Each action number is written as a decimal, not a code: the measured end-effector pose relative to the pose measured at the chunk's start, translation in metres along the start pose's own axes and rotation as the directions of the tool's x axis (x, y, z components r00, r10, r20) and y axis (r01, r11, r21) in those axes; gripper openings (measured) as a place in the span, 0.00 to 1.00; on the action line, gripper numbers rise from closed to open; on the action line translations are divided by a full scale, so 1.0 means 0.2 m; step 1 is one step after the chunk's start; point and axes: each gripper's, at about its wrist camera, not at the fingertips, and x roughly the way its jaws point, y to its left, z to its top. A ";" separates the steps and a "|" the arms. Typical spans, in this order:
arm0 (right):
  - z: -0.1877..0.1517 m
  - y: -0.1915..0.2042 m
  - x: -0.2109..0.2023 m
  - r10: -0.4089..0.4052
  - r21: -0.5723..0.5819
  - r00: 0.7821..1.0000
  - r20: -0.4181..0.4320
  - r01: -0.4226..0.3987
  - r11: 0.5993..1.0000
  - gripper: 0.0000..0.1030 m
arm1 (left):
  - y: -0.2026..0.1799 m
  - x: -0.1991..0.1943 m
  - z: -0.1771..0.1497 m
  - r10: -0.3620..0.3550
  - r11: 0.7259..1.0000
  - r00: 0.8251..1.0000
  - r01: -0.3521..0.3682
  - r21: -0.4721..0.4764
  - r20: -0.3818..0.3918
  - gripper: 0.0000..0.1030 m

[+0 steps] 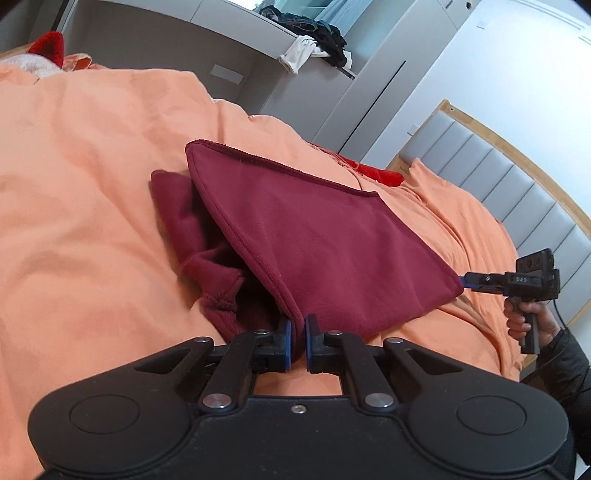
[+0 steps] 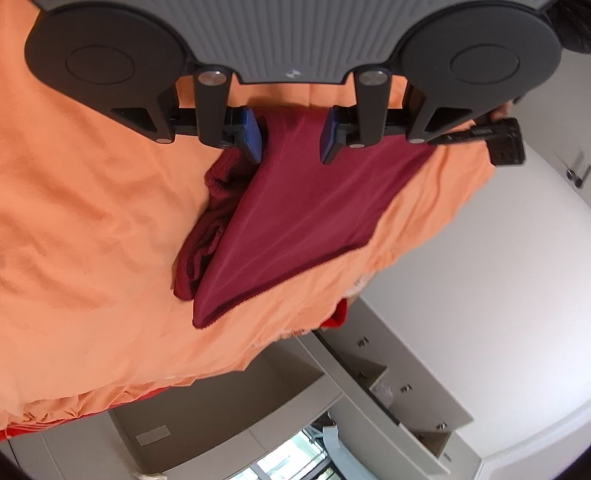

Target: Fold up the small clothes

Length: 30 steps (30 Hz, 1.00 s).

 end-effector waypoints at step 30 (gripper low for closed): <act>0.25 0.36 -0.14 -0.151 -0.158 0.978 0.145 0.174 0.972 0.65 | -0.38 -0.35 0.21 0.265 0.919 0.933 -0.321 0.228 0.243 0.99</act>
